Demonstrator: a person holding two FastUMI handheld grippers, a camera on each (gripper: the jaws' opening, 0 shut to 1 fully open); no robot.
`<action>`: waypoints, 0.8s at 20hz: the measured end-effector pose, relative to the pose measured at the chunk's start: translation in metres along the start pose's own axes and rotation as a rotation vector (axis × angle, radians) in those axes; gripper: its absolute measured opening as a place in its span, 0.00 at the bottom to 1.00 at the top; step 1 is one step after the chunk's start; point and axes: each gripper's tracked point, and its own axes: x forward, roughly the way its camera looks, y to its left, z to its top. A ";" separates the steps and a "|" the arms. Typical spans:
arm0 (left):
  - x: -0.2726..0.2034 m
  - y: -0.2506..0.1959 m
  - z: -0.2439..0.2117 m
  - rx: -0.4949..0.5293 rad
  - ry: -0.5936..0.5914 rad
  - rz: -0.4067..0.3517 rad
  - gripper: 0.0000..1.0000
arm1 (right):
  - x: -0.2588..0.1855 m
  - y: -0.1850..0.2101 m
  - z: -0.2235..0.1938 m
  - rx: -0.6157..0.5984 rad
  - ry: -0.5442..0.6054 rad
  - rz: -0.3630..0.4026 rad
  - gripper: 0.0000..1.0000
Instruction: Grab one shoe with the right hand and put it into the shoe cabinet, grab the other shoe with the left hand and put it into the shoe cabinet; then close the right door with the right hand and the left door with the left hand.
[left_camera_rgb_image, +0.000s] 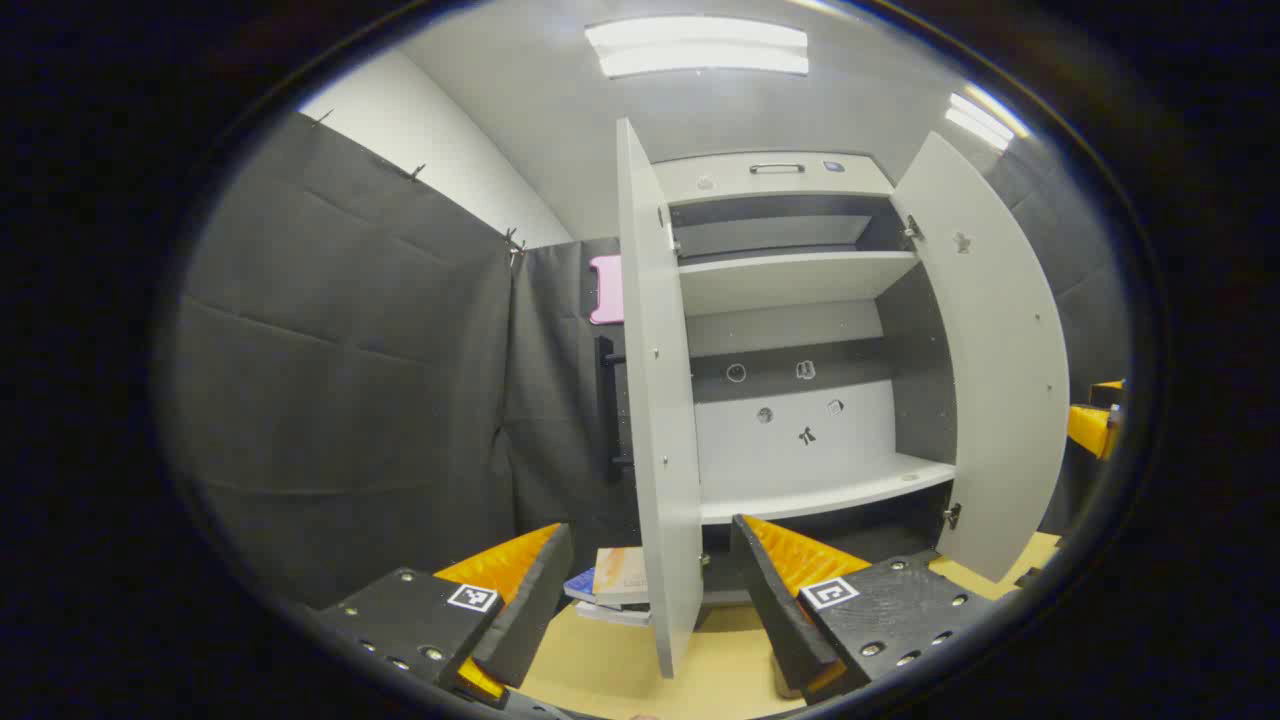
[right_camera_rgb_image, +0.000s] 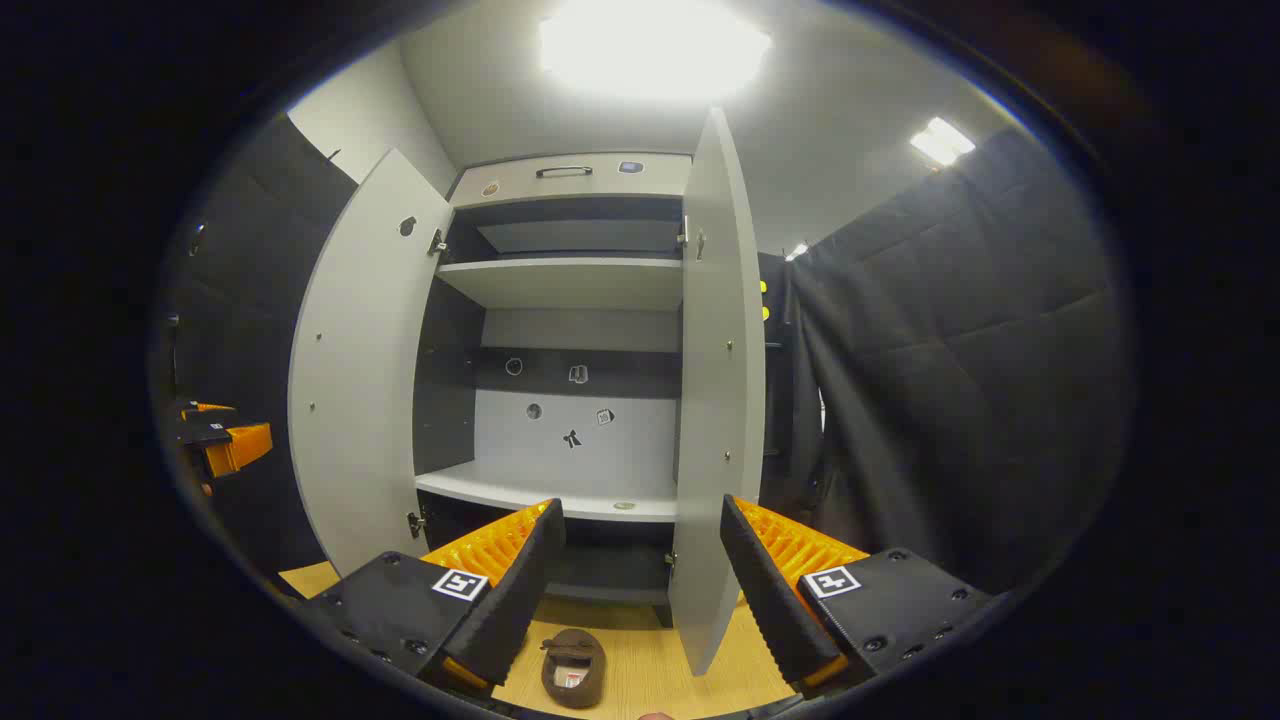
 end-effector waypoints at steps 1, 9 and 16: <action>0.000 -0.001 0.000 0.002 0.000 0.000 0.93 | 0.000 0.001 0.001 -0.002 0.001 -0.003 0.99; 0.003 -0.002 -0.001 -0.006 -0.008 -0.010 0.93 | -0.001 0.002 0.003 -0.002 0.008 -0.008 0.99; 0.002 -0.011 0.001 0.005 -0.018 -0.003 0.93 | 0.004 0.002 0.002 -0.004 0.015 0.017 0.94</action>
